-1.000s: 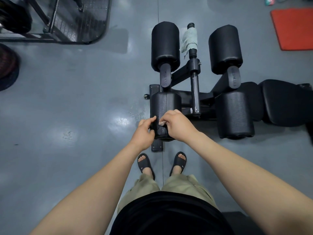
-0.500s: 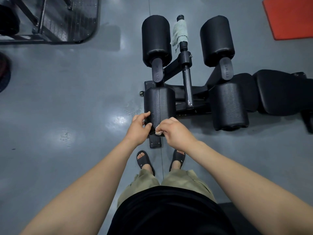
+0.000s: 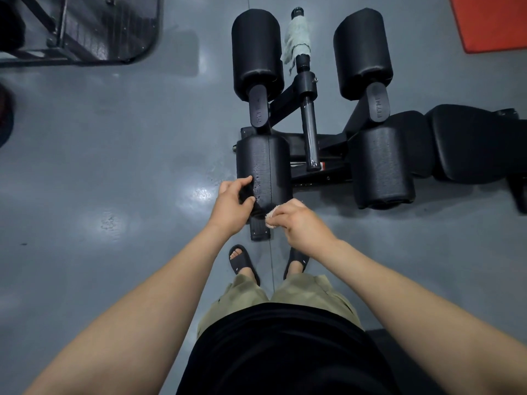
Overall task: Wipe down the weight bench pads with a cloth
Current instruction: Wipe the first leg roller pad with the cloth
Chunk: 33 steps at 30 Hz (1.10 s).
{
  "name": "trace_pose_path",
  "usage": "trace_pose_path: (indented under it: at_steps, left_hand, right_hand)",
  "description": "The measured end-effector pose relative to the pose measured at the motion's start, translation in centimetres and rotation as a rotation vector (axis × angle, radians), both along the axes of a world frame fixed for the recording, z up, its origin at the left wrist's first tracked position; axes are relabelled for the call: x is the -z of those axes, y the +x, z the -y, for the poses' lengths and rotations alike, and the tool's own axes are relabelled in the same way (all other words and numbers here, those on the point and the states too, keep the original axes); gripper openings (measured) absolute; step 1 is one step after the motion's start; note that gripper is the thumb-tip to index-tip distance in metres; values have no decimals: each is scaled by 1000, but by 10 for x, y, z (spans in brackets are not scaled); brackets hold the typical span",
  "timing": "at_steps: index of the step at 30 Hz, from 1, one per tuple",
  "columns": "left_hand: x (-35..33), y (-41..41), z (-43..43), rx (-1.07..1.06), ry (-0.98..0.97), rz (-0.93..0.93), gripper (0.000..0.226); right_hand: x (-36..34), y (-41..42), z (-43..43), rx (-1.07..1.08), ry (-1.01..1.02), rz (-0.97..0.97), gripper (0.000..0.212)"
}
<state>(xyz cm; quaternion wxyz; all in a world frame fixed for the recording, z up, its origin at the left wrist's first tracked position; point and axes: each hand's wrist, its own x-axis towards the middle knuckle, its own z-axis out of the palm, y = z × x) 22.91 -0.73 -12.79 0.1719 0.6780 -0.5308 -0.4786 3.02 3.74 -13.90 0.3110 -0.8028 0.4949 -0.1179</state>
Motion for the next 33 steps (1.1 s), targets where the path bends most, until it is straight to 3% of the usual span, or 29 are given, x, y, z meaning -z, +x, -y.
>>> trace_pose_path:
  at_steps: [5, 9, 13, 20, 27, 30, 33]
  left_hand:
    - [0, -2, -1, -2, -15, 0, 49]
    - [0, -3, -3, -4, -38, 3, 49]
    - [1, -2, -2, 7, -26, -2, 51]
    - [2, -1, 0, -4, 25, 36, 56]
    - [1, 6, 4, -27, 50, -25, 54]
    - [1, 7, 3, -57, 43, -47, 51]
    - [1, 8, 2, -83, 45, -74, 50]
  right_hand:
    - [3, -17, -18, 22, 171, -42, 36]
    - [-30, -7, 7, 179, 39, 181, 31]
    - [-56, 10, 68, 351, 61, 188, 34]
    - [-67, 33, 155, 351, 171, 18, 35]
    - [-42, 37, 176, 294, 68, -342, 23]
    - [-34, 38, 174, 259, 116, -321, 34]
    - [-33, 35, 180, 257, 105, -256, 25]
